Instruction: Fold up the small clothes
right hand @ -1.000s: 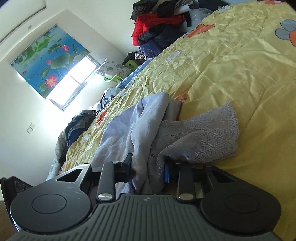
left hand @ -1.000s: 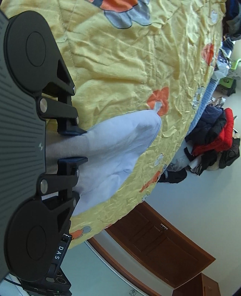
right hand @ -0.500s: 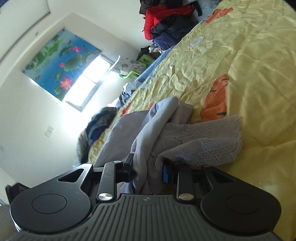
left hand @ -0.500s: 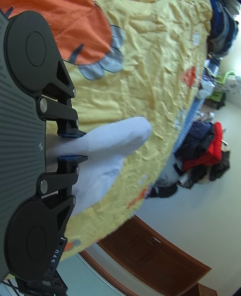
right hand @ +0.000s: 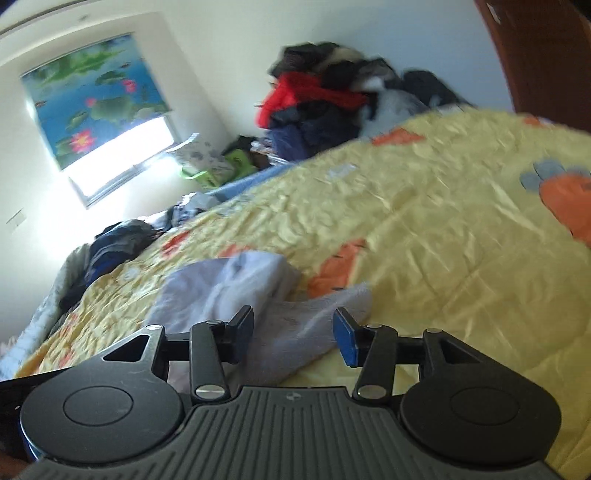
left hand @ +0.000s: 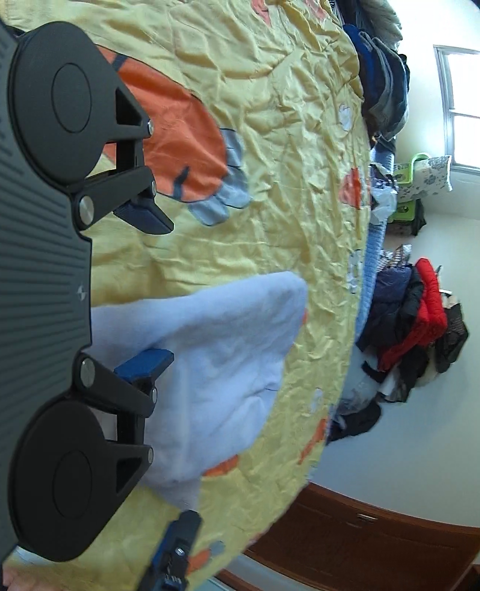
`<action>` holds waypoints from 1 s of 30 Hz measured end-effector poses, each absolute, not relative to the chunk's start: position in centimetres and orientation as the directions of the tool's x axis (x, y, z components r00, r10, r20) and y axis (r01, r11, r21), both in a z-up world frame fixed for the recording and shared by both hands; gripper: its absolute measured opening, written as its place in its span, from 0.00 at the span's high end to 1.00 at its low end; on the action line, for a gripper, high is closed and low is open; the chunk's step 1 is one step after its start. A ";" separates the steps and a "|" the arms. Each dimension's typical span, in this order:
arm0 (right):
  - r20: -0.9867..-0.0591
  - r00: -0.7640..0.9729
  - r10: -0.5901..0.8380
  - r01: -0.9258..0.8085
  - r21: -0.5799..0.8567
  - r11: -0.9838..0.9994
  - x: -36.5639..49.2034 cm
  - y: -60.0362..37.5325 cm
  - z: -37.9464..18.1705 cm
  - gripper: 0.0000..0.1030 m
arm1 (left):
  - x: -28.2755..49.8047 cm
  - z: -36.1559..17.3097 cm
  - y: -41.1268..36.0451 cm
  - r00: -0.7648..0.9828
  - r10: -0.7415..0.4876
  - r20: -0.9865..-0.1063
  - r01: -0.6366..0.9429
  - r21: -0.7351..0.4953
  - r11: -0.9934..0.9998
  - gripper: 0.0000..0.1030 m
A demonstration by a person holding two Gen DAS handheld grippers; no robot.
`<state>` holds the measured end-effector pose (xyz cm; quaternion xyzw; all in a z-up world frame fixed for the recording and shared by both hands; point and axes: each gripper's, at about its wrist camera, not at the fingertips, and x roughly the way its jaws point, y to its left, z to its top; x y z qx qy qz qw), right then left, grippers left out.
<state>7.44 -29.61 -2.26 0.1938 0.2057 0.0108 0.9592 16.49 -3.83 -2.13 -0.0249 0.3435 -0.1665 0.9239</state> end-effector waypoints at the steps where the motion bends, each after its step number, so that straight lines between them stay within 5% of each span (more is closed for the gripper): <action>1: -0.394 0.908 0.143 -0.003 0.336 0.942 7.4 -28.2 -1.9 0.52 | 16.4 -2.6 -4.0 0.704 -0.319 -0.634 0.293 -0.149 0.944 0.34; 7: -0.542 0.819 0.189 -0.134 0.139 0.981 9.1 -22.8 -3.5 0.53 | 15.3 -2.4 -4.1 0.716 -0.306 -0.628 0.288 -0.135 0.948 0.33; 30: -0.564 0.813 0.143 -0.084 0.130 0.988 6.2 -21.5 -3.8 0.26 | 11.4 -2.8 -4.2 0.712 -0.295 -0.637 0.274 -0.135 0.952 0.25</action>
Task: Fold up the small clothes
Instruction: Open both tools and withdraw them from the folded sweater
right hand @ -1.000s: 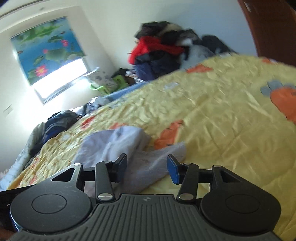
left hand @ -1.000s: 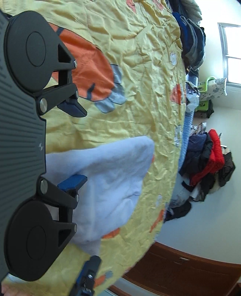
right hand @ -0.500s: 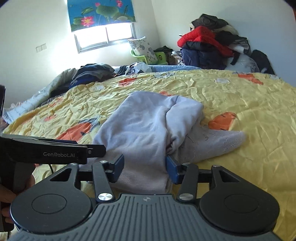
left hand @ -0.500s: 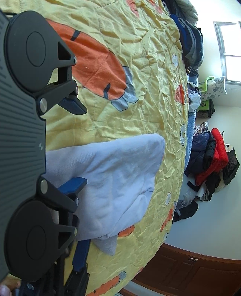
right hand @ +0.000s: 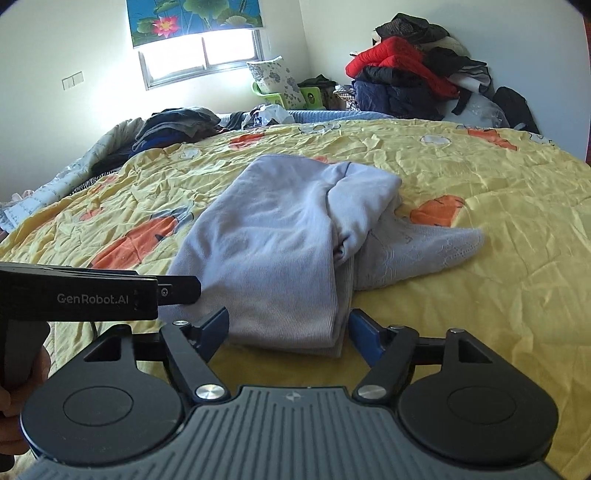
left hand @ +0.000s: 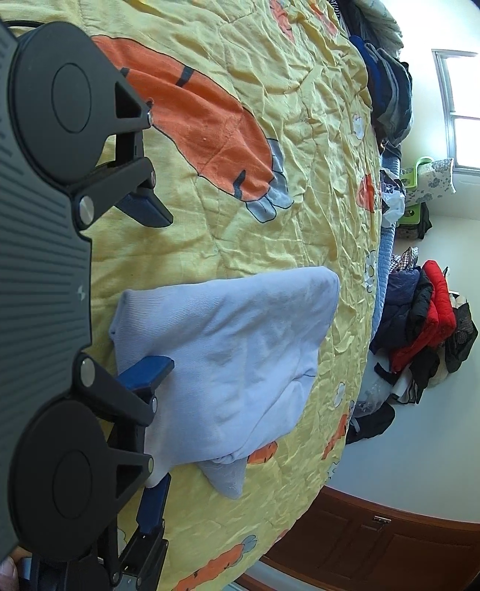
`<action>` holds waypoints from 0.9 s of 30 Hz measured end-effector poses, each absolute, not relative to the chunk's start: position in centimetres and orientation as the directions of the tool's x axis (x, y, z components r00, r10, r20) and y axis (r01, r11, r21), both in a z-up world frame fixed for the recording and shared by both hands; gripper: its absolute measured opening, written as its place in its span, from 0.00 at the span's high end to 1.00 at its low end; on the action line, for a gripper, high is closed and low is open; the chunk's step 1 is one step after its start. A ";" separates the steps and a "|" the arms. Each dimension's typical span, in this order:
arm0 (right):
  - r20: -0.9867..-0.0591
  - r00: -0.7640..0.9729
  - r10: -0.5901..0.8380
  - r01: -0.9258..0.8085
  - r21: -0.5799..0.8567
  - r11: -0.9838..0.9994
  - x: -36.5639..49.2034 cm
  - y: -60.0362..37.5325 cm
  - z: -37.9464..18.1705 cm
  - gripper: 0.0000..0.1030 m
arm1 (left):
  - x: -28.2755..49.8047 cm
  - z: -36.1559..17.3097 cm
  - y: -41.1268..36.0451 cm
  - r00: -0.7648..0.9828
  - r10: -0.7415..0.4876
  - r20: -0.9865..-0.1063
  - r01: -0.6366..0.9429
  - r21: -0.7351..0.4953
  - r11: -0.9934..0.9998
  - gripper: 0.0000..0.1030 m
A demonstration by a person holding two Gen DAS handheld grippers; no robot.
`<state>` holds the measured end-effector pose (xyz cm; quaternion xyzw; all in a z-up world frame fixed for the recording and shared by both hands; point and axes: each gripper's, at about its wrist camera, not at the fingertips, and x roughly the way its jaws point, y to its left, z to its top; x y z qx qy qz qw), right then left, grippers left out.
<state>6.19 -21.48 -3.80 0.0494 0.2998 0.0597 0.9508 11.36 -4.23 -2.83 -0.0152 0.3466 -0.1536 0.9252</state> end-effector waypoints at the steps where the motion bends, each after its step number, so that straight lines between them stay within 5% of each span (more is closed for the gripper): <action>1: -0.565 0.813 0.142 -0.082 0.130 0.988 6.0 -21.4 -3.8 0.25 | 11.2 -2.8 -4.2 0.713 -0.295 -0.636 0.273 -0.136 0.952 0.25; 27: -0.585 0.808 0.076 -0.059 0.049 0.997 2.3 -20.7 -3.9 0.09 | 6.8 -4.9 -1.5 0.771 -0.174 -0.612 0.213 -0.009 0.977 0.17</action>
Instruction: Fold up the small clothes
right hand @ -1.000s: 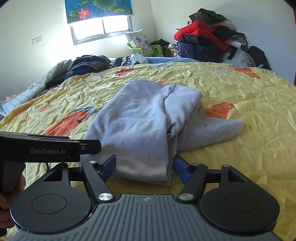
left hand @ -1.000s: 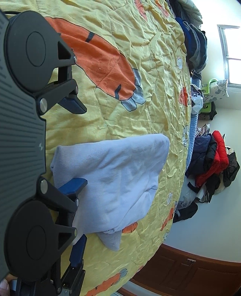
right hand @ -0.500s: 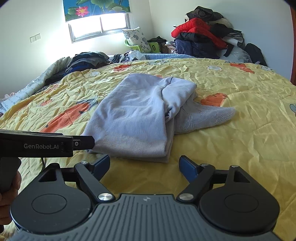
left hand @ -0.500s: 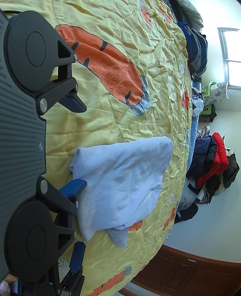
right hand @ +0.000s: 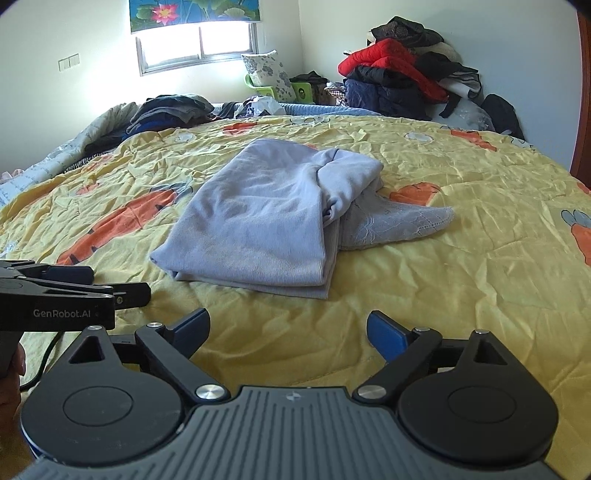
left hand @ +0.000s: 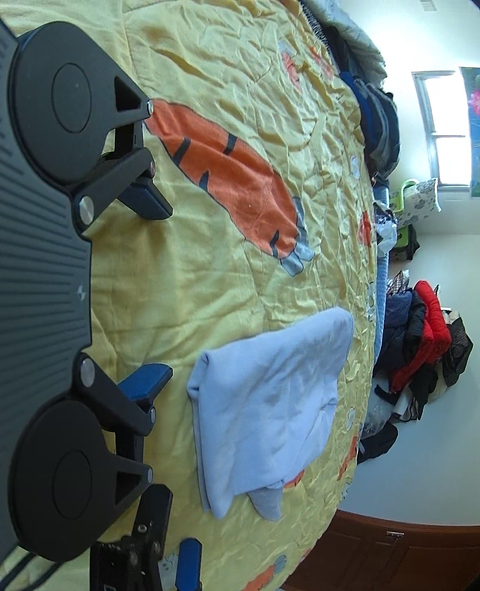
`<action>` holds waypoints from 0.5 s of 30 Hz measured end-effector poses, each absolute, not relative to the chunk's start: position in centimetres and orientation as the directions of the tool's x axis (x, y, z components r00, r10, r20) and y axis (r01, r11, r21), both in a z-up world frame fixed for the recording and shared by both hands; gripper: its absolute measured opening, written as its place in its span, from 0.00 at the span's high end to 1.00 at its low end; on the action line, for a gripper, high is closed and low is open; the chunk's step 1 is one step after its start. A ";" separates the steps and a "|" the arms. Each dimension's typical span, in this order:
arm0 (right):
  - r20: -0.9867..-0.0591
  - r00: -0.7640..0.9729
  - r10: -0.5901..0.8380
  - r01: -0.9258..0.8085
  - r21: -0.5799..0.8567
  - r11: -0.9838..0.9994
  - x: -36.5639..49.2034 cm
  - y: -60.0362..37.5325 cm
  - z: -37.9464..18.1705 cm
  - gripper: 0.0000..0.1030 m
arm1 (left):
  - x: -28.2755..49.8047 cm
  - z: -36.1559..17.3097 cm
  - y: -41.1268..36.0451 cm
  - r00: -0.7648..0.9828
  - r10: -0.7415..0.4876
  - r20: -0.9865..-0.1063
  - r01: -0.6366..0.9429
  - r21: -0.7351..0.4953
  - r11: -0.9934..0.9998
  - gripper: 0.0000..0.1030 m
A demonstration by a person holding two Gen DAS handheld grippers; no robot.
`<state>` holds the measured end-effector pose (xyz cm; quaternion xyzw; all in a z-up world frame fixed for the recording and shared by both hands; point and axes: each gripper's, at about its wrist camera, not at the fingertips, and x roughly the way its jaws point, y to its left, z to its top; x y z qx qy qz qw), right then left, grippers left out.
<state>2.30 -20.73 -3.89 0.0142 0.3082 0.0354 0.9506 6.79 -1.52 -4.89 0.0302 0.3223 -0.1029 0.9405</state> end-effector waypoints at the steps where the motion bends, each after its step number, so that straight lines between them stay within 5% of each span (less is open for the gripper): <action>1: -0.586 0.807 0.075 -0.060 0.045 0.997 2.2 -20.6 -3.9 0.09 | 6.7 -5.0 -1.5 0.776 -0.171 -0.607 0.214 -0.001 0.977 0.15; 3: -0.589 0.805 0.072 -0.063 0.036 0.997 2.2 -20.4 -4.1 0.08 | 6.4 -5.3 -1.7 0.784 -0.155 -0.600 0.212 0.025 0.977 0.01; 15: -0.597 0.799 0.068 -0.053 0.042 0.998 2.1 -20.4 -4.5 0.03 | 6.5 -5.6 -1.4 0.778 -0.160 -0.608 0.200 -0.002 0.980 0.00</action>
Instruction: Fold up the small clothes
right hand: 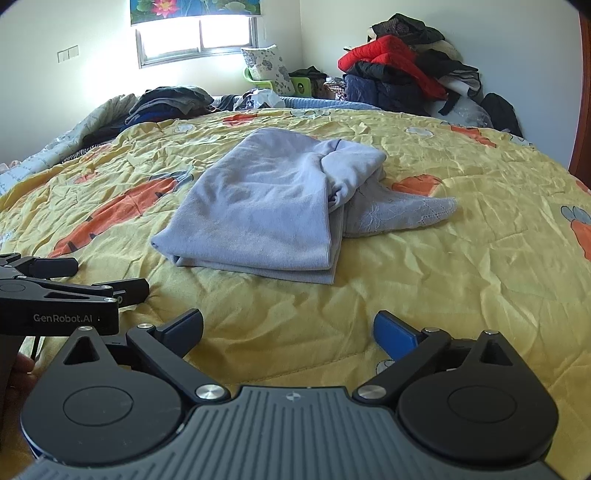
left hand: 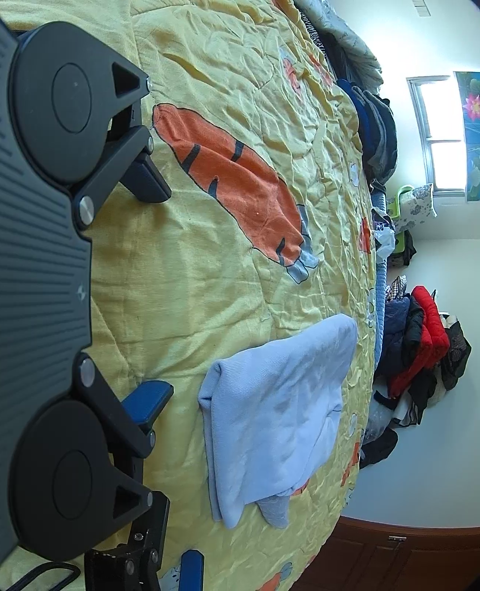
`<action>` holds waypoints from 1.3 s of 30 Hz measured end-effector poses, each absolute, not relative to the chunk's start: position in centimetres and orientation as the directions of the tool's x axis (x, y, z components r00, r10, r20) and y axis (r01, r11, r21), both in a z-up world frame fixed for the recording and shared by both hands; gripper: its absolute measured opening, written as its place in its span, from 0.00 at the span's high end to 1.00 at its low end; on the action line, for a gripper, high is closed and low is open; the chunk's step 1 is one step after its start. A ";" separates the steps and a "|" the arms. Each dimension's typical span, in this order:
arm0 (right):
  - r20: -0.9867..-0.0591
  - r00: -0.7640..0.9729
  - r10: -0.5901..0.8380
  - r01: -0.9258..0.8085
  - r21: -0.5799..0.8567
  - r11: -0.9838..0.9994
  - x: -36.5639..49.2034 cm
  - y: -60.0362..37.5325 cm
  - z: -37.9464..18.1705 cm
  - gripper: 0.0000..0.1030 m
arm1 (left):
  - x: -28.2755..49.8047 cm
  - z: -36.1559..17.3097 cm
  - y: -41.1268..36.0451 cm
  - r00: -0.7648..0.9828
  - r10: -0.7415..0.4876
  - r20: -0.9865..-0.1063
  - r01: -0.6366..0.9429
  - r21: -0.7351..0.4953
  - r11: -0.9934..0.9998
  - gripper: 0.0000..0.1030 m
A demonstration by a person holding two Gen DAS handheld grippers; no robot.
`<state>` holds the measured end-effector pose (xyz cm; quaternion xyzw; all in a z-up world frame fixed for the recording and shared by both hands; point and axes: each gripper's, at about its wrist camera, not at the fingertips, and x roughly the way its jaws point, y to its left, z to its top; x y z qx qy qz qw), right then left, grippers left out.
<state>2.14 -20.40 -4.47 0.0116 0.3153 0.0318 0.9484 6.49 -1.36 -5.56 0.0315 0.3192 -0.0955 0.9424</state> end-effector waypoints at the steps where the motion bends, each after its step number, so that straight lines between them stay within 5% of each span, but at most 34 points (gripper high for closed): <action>1: -0.597 0.799 0.068 -0.052 0.045 0.998 2.1 -20.4 -4.5 0.03 | 6.5 -5.6 -1.4 0.778 -0.159 -0.607 0.200 0.001 0.980 0.00; 39: -0.585 0.807 0.082 -0.038 0.088 0.995 2.1 -20.9 -4.5 0.00 | 6.5 -5.6 -1.4 0.778 -0.160 -0.608 0.200 -0.001 0.980 0.00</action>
